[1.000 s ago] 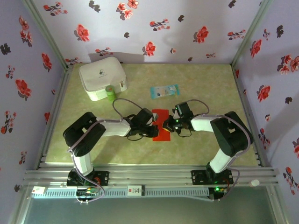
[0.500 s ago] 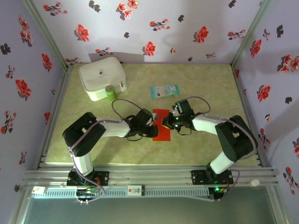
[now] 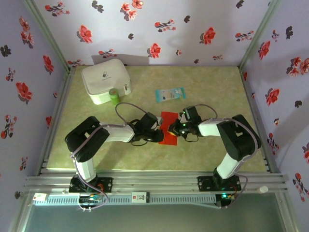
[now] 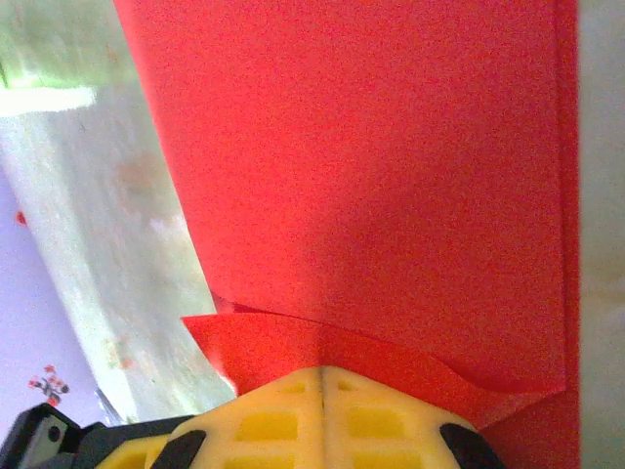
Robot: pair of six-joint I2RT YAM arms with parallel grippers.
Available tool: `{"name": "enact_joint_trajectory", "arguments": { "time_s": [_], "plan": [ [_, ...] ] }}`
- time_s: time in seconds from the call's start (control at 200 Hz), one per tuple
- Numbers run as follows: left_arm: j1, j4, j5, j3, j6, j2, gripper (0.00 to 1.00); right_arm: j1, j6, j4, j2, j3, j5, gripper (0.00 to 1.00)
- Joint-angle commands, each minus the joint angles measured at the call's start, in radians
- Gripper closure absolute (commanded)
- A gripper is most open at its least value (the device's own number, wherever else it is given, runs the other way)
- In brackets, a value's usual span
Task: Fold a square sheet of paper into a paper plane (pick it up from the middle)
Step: Fold the triangle a second time at the center of the table.
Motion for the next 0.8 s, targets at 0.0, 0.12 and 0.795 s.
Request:
{"name": "enact_joint_trajectory", "arguments": {
  "time_s": [0.0, 0.12, 0.795],
  "plan": [
    [0.0, -0.098, 0.006, -0.029, -0.005, 0.011, 1.0, -0.05, 0.026, 0.047, 0.043, -0.029, 0.067, 1.0],
    [0.0, -0.093, 0.009, -0.032, -0.005, 0.022, 1.0, -0.065, 0.031, 0.066, 0.046, -0.032, 0.06, 1.0],
    [0.011, -0.084, 0.003, 0.116, -0.004, -0.027, 1.0, -0.066, -0.049, -0.049, 0.008, -0.016, 0.013, 1.0]
  ]
}}
